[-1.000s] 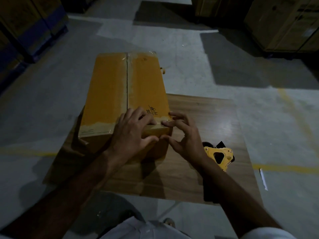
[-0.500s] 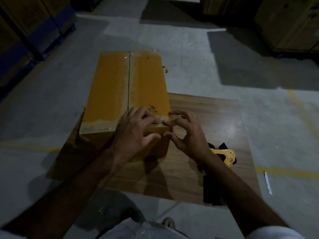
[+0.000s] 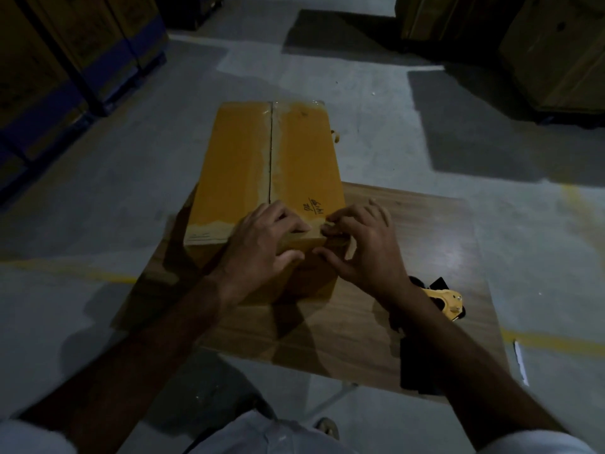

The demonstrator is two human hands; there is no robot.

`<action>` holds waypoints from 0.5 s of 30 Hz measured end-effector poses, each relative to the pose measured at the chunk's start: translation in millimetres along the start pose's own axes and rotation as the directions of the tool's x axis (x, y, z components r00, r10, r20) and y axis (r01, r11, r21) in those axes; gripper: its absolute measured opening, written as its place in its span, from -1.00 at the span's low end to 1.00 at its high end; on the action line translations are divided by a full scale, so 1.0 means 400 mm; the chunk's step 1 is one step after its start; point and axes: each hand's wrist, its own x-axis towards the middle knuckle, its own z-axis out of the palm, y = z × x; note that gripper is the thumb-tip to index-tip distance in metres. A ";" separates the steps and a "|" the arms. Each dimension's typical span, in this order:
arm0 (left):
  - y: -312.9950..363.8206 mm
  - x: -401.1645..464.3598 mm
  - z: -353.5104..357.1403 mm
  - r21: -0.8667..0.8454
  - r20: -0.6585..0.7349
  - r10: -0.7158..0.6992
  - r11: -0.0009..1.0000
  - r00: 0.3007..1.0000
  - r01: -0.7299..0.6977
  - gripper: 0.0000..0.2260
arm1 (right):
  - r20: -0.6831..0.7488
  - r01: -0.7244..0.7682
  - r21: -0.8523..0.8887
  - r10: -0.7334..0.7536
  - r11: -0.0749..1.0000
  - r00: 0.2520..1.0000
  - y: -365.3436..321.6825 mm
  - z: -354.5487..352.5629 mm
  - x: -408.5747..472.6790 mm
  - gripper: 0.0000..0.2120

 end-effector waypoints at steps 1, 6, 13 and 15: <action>-0.012 -0.001 -0.011 -0.004 -0.016 -0.007 1.000 1.000 0.007 -0.64 | 0.018 0.006 -0.005 -0.006 1.000 1.000 -0.011 -0.002 0.013 -0.68; -0.060 -0.025 -0.018 0.041 -0.099 -0.049 0.998 0.994 0.054 -0.64 | -0.016 -0.046 -0.018 0.046 0.999 0.999 -0.054 0.046 0.016 -0.68; -0.098 -0.052 -0.065 -0.028 0.034 -0.015 0.999 0.999 0.016 -0.56 | 0.011 -0.027 -0.110 0.029 0.994 1.000 -0.079 0.042 0.027 -0.73; -0.124 -0.063 -0.087 -0.025 0.016 -0.002 1.000 1.000 0.002 -0.62 | 0.058 -0.026 -0.127 0.034 0.992 0.998 -0.099 0.046 0.053 -0.70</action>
